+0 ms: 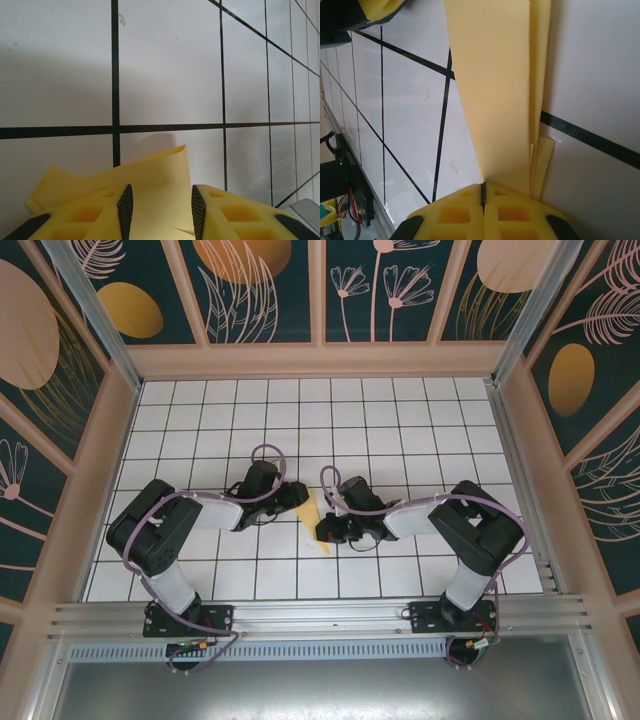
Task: Fold a paper plane with a square sheet of paper (pick it up from the middle)
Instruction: Fold the wing for the fifth time at the center of the table.
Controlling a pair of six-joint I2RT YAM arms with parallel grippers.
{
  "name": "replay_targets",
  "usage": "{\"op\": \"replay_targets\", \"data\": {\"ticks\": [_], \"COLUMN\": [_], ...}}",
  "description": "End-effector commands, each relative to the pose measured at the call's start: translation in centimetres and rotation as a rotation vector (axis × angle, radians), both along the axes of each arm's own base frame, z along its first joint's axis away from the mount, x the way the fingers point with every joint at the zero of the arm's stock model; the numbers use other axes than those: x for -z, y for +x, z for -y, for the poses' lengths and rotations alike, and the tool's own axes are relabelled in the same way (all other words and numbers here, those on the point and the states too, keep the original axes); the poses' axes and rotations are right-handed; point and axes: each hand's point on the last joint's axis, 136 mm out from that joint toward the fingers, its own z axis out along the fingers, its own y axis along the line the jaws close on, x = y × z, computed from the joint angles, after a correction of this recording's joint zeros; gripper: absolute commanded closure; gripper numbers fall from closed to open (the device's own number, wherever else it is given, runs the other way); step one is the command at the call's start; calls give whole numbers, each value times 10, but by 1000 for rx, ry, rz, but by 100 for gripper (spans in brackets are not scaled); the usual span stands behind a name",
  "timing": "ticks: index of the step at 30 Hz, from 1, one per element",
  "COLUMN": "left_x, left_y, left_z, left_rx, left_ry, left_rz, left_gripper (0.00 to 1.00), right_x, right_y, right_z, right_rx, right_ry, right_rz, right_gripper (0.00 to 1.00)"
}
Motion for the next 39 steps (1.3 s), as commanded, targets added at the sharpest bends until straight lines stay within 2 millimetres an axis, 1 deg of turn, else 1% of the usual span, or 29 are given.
{"op": "replay_targets", "data": {"ticks": [1, 8, 13, 14, 17, 18, 21, 23, 24, 26, 27, 28, 30, 31, 32, 34, 37, 39], "left_x": [19, 4, -5, -15, -34, -41, -51, -57, -57, -59, -60, -60, -60, -59, -58, -53, -41, -33], "left_y": [18, 34, 40, 41, 41, 41, 38, 32, 28, 20, 15, 9, -2, -7, -10, -18, -25, -29], "left_z": [-30, -42, -51, -50, -49, -49, -61, -68, -75, -82, -82, -78, -67, -58, -52, -39, -34, -30], "left_rx": [-88, -91, -109, -110, -108, -111, -162, -189, -215, -245, -245, -234, -211, -192, -178, -146, -129, -109], "left_ry": [77, 50, 51, 40, 13, 13, 64, 102, 146, 202, 228, 247, 281, 290, 293, 301, 334, 353], "left_rz": [-3, 19, 22, 41, 64, 69, 33, 13, -6, -31, -43, -48, -64, -72, -81, -105, -147, -173], "left_gripper": [58, 54, 52, 51, 48, 47, 46, 44, 43, 41, 40, 38, 36, 36, 36, 35, 33, 34], "right_x": [37, 35, 31, 28, 10, 1, -32, -53, -60, -67, -66, -64, -57, -55, -55, -56, -56, -52], "right_y": [-31, -32, -30, -30, -22, -18, -3, 10, 17, 32, 38, 43, 50, 52, 52, 51, 48, 47], "right_z": [27, 24, 20, 17, 6, 2, -7, -3, 4, 24, 37, 49, 68, 73, 75, 71, 59, 54], "right_rx": [-33, -45, -51, -53, -58, -57, -34, 11, 52, 149, 202, 249, 313, 331, 330, 307, 260, 251], "right_ry": [-144, -127, -112, -98, -51, -32, 17, 24, 13, -21, -39, -51, -62, -58, -45, -11, 31, 28], "right_rz": [-116, -115, -106, -103, -66, -46, 44, 122, 161, 213, 225, 224, 206, 196, 191, 181, 156, 143], "right_gripper": [100, 100, 100, 100, 100, 100, 93, 84, 80, 72, 68, 67, 66, 65, 65, 64, 63, 63]}}
